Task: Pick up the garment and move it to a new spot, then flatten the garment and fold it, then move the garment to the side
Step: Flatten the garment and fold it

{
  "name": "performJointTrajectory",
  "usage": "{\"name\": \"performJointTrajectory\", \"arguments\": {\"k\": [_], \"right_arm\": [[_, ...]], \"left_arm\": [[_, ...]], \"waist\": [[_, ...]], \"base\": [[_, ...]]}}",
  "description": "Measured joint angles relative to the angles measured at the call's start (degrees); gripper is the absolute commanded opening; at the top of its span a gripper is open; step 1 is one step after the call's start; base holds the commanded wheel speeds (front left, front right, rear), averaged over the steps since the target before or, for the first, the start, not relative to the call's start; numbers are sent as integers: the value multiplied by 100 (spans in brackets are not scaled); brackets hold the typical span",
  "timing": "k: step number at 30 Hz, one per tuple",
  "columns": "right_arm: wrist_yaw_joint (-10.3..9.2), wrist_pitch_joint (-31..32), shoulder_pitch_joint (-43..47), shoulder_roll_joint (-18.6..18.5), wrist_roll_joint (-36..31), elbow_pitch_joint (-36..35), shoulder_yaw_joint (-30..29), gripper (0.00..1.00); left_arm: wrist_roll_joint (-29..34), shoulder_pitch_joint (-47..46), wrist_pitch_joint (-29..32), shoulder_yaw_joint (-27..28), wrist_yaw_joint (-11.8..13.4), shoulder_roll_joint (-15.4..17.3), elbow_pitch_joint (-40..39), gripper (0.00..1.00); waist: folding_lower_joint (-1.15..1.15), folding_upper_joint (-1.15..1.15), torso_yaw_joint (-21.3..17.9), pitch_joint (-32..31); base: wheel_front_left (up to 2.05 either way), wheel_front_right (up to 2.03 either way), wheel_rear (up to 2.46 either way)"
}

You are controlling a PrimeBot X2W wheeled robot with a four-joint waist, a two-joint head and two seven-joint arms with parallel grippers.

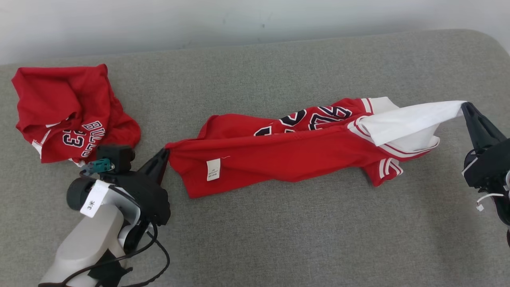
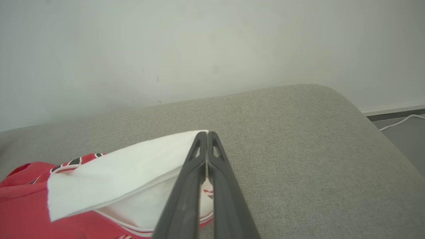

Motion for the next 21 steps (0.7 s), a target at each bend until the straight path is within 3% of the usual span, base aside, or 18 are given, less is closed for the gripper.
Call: {"name": "performJointTrajectory", "arguments": {"k": [9,21], "right_arm": [[157,21,-216,126,-119,483,134,0],[302,-155,-252,227,-164,901,218,0]], "left_arm": [[124,-205,-191,-48,12,-9,370,100],[437,-154,-533,-174,359,-122,467,100]], "waist": [[-1,0,52,47],[-1,-1,139,-86]], "base": [[0,0,0],[0,0,0]]}}
